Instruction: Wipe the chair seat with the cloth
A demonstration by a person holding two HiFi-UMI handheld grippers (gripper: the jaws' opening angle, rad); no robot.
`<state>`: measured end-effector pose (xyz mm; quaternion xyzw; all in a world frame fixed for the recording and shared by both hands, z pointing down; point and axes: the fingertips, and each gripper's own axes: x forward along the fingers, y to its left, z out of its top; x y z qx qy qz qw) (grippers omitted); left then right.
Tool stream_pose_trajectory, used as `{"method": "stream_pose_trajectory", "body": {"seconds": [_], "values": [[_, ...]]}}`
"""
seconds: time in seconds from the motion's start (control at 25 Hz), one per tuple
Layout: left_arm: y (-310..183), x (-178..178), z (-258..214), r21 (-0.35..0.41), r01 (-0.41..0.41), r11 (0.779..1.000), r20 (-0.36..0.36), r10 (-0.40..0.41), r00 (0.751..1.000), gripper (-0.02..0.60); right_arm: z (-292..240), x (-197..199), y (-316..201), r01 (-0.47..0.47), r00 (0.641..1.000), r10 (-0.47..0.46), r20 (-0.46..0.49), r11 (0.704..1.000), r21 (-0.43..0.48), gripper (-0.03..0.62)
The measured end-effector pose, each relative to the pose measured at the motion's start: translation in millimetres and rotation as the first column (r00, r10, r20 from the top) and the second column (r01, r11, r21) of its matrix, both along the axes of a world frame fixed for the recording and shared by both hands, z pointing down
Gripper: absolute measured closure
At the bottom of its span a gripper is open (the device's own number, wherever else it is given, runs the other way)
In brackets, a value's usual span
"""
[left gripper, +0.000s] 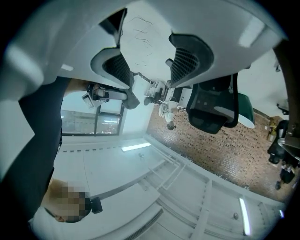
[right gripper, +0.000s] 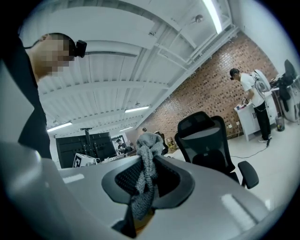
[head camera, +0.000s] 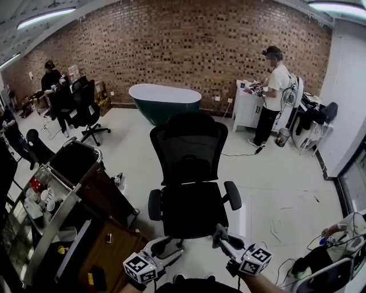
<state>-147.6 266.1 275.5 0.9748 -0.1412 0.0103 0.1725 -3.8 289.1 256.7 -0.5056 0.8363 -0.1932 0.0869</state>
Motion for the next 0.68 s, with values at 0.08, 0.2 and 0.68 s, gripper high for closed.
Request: {"method": "stream_pose_trajectory", "body": {"seconds": [0.08,0.2,0.68], "values": [[9.8,7.9,-2.7,-0.011,0.0,1.0,-0.004,0.0,1.0,0.287,-8.2,3.4,10.2,0.019,1.0,-0.019,-0.006,1.0,0.02,0.537],[25.0,18.4,-8.7,0.002,0.008,1.0,0.005,-0.008,1.0,0.291,-13.1,8.5,25.2,0.048,0.999,-0.047,-0.024,0.998,0.033,0.537],[52.4,35.9,-30.0,0.047,0.037,0.998,0.004,-0.038,0.999,0.291,-22.9,22.8,54.4,0.098,0.995,-0.098,-0.018,0.993,0.062,0.537]]}}
